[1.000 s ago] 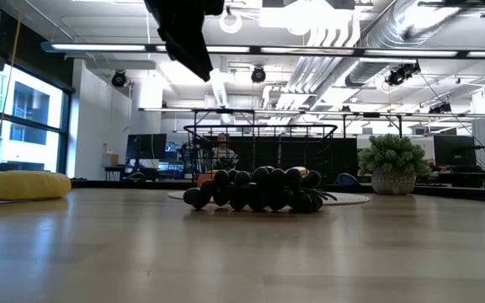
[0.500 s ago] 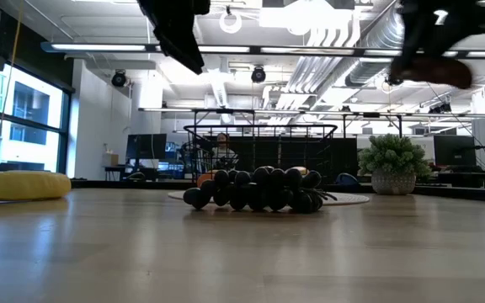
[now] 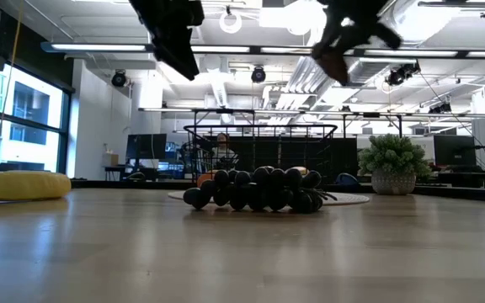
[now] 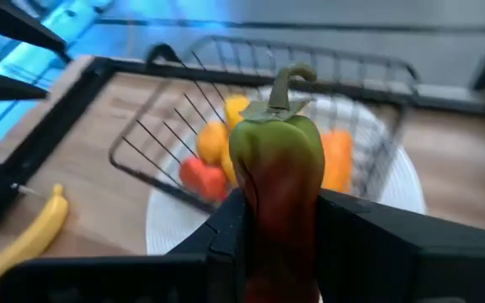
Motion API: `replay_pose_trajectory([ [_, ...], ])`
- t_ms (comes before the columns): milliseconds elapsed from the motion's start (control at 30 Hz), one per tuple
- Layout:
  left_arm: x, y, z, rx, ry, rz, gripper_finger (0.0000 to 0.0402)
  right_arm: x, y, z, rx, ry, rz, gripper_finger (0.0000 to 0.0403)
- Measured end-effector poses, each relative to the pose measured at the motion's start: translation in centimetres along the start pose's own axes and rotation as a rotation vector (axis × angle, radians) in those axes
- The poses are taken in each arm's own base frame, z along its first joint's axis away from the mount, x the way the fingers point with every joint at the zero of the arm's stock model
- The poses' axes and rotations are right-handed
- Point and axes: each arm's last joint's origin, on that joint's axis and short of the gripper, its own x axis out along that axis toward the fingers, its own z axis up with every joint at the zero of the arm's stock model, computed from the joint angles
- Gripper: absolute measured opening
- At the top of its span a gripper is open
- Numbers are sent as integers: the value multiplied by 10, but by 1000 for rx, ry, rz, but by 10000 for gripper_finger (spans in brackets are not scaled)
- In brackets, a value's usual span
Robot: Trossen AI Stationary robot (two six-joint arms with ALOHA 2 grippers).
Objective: Build produce basket
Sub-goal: Put the chili pepper into mesh basket
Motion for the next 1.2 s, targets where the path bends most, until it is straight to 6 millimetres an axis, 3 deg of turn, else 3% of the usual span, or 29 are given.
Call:
replay_pose_trajectory([
  [333,0,4,-1,-136,6,-6,241,39,-8,54,-274,-31,145,66],
  [533,0,2,-5,-249,48,-74,241,60,-21,70,-479,17,230,66],
  [833,-1,-2,-11,-427,121,-98,241,108,-24,60,-717,163,348,66],
  [1200,-5,-19,-24,-504,299,-111,241,155,-23,33,-782,335,409,67],
])
